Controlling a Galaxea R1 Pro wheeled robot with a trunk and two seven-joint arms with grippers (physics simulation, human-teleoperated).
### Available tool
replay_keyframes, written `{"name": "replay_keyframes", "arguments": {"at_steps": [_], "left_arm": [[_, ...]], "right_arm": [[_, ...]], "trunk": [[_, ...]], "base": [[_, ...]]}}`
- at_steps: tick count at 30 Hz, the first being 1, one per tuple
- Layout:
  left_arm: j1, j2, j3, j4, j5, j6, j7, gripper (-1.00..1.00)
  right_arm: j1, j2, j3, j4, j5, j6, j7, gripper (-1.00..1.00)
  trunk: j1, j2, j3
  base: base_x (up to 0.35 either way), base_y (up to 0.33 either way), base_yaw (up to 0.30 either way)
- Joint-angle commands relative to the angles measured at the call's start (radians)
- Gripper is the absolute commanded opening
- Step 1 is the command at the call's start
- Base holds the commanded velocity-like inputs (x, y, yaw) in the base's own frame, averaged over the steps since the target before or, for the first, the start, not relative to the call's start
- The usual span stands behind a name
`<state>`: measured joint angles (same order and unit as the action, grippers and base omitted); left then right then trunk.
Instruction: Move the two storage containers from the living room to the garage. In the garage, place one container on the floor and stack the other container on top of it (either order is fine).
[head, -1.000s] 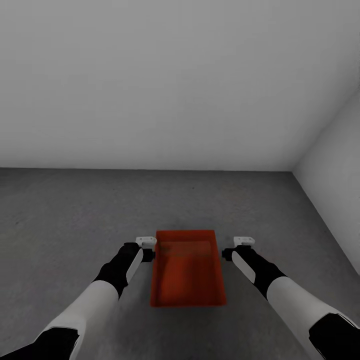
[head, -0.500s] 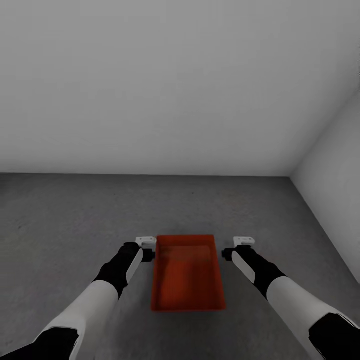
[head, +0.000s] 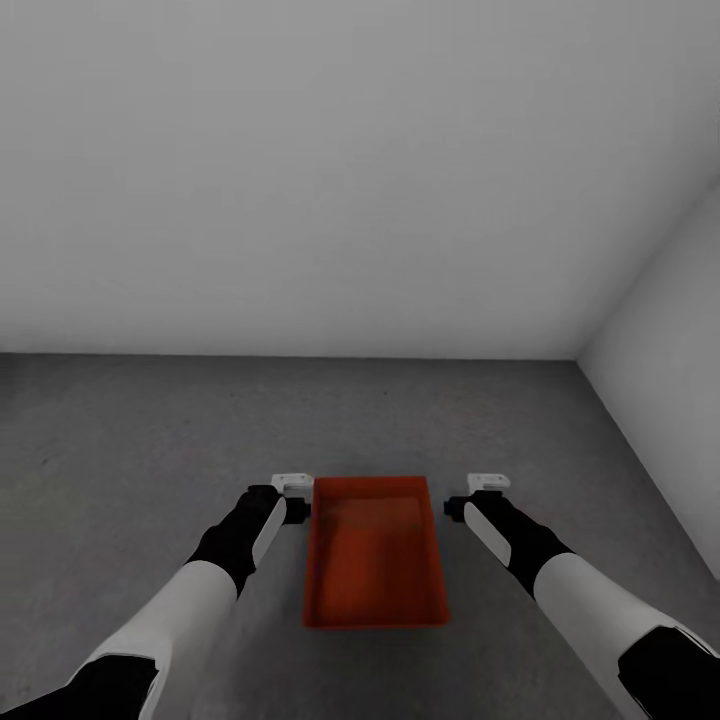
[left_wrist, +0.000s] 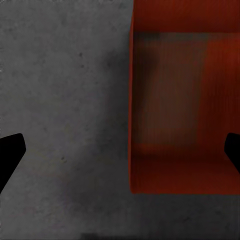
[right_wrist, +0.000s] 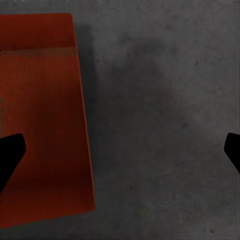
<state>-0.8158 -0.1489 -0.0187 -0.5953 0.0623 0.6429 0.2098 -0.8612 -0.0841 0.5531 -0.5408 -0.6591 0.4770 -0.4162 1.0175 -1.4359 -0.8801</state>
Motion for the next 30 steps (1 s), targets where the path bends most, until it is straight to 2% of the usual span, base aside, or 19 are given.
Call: {"name": "replay_keyframes", "arguments": {"at_steps": [1,30], "left_arm": [[0.0,0.0,-0.002,-0.001,0.007,0.004,0.007,1.0],[0.0,0.0,-0.002,-0.001,0.007,0.004,0.007,1.0]], "right_arm": [[-0.001,-0.001,0.008,-0.002,-0.01,0.003,-0.009,1.0],[-0.001,0.0,0.008,-0.002,-0.01,0.003,-0.009,1.0]], "trunk": [[-0.004,0.007,0.003],[-0.115,0.21,0.094]], "base": [[0.0,0.0,0.0],[0.0,0.0,0.0]]}}
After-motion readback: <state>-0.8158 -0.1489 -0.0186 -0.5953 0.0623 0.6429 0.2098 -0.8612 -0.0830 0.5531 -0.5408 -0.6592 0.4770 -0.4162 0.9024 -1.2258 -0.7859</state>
